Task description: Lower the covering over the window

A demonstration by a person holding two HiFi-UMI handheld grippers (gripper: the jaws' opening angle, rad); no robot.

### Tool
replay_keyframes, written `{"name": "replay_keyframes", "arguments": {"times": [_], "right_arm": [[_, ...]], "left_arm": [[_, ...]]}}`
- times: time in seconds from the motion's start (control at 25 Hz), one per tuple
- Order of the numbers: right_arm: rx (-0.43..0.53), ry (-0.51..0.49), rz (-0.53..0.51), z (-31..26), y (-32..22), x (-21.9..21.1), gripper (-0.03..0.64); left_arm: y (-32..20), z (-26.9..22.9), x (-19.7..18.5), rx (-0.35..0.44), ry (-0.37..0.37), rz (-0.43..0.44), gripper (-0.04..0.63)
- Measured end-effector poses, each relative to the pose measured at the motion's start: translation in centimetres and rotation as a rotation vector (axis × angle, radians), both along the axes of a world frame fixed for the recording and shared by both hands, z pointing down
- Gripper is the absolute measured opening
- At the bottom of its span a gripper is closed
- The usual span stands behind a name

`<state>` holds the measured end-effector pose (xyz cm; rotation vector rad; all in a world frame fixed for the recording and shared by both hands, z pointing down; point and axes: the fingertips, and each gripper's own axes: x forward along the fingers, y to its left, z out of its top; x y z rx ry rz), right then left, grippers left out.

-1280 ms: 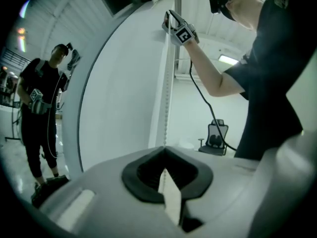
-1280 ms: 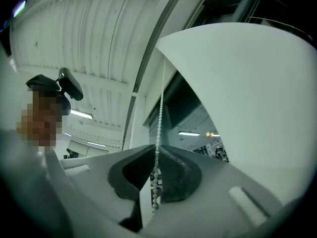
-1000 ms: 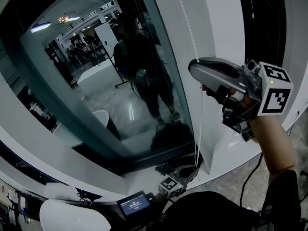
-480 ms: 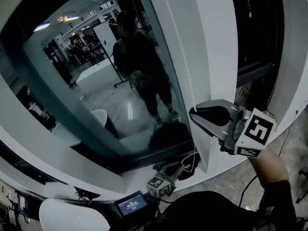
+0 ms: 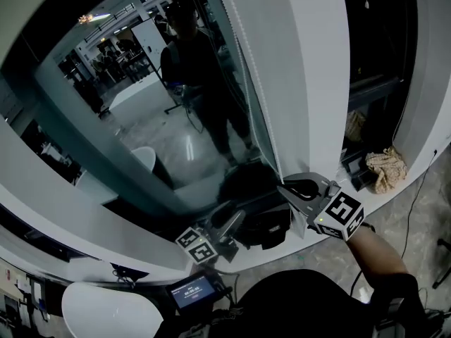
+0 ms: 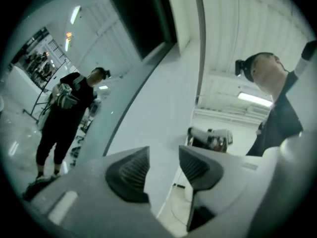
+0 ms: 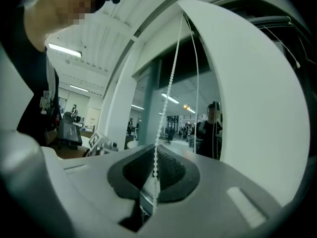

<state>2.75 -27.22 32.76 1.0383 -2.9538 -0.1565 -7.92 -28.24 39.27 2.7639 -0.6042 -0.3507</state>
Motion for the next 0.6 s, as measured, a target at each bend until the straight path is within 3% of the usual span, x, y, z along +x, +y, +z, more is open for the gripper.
{"name": "replay_keyframes", "arguments": {"times": [0.16,0.28,0.6], "right_arm": [[-0.141,0.054,0.001,8.0,-0.5,-2.9,0.012],[-0.244,0.119,-0.003,15.0,-0.1,-4.5,0.012],[-0.485,0.196,0.030,27.9,1.9,-4.5,0.012]], "left_arm": [[1.3,-8.4,4.0,0.171,0.099,0.127,0.190],[1.1,-11.5,6.3,0.261,0.133,0.133,0.190],[-0.2,-16.6,9.7,0.325,0.252,0.164,0.198]]}}
